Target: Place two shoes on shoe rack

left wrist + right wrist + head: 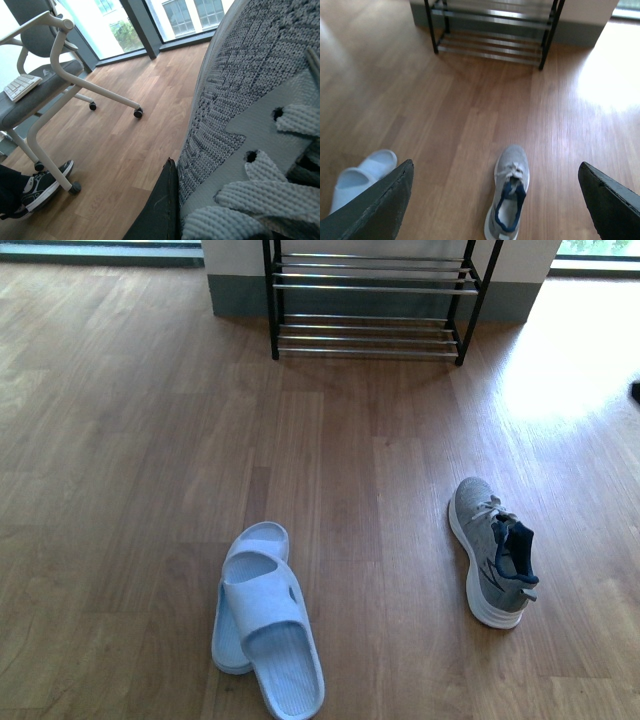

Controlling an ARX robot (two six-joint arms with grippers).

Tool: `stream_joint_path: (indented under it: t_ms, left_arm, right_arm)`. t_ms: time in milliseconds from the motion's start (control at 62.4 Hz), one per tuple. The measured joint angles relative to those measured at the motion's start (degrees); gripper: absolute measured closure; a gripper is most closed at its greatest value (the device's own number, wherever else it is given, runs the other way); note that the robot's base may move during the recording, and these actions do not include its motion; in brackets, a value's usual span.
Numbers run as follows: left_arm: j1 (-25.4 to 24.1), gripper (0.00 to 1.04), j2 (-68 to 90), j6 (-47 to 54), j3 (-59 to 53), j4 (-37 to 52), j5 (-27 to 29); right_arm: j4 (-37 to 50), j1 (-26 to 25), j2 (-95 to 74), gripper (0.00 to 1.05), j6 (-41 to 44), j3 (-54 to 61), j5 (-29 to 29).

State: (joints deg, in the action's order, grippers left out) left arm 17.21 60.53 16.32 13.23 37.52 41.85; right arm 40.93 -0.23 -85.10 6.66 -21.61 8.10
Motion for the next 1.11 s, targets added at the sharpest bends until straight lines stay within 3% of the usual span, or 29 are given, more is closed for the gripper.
stream_joint_path:
  t_ms: [160, 352, 705, 1105]
  left_arm:
    - [0.0, 1.03, 0.0, 0.0, 0.0, 0.0, -0.07]
    - [0.0, 1.03, 0.0, 0.0, 0.0, 0.0, -0.07]
    - [0.0, 1.03, 0.0, 0.0, 0.0, 0.0, -0.04]
    - [0.0, 1.03, 0.0, 0.0, 0.0, 0.0, -0.04]
  right_arm:
    - [2.19, 1.18, -23.21, 0.09, 1.2, -9.66, -2.27]
    - [-0.24, 0.74, -38.36, 0.09, 1.11, -21.16, -3.91]
    - [-4.44, -0.35, -60.35, 0.09, -0.17, -39.58, -7.87]
    - [-9.94, -4.74, -73.18, 0.09, 3.93, -55.43, -9.84]
